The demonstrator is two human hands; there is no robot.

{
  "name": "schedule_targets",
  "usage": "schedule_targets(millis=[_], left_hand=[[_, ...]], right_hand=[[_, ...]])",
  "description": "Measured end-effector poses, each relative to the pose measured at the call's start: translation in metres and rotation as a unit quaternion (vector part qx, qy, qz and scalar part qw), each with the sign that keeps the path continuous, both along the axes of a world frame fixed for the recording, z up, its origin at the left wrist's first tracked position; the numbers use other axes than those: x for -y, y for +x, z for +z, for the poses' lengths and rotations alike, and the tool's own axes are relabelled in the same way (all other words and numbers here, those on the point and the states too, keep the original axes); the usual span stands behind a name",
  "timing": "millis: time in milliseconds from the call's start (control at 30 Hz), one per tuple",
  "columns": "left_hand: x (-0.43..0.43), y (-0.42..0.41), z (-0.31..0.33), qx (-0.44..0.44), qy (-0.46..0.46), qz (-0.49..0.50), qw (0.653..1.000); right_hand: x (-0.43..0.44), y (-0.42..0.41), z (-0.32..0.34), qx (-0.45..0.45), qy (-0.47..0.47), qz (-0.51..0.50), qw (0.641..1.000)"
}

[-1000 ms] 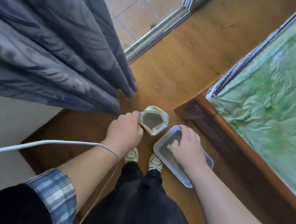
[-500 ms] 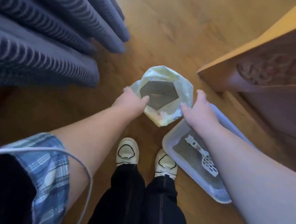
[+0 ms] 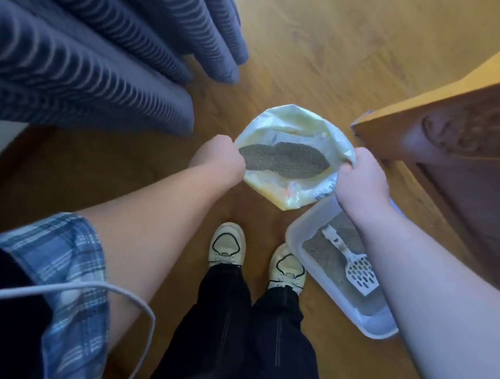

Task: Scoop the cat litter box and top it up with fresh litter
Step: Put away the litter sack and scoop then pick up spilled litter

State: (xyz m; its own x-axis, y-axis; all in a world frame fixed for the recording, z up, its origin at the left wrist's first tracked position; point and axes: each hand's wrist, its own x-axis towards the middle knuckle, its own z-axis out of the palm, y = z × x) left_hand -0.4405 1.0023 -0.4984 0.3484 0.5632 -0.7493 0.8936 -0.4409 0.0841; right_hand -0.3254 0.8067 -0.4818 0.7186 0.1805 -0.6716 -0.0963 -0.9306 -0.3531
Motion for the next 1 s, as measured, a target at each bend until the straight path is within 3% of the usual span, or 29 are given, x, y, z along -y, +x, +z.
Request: schedule_targets(millis=[200,467,667,1000], left_hand=[[-0.011,-0.004,0.147,0.059,0.011,0.017,0.998],[-0.013,-0.026,0.442,0.173,0.032,0.036,0.984],[-0.006,-0.047,0.637,0.266,0.082,0.049,0.959],[-0.004,-0.070,0.839,0.380,0.155,0.086,0.908]], right_hand=[[-0.006,-0.007,0.145,0.014,0.026,0.001,1.000],[-0.001,-0.024,0.436,0.064,0.133,-0.002,0.989],[0.014,-0.039,0.622,0.138,0.242,0.030,0.960],[0.019,-0.028,0.806,0.147,0.387,0.074,0.907]])
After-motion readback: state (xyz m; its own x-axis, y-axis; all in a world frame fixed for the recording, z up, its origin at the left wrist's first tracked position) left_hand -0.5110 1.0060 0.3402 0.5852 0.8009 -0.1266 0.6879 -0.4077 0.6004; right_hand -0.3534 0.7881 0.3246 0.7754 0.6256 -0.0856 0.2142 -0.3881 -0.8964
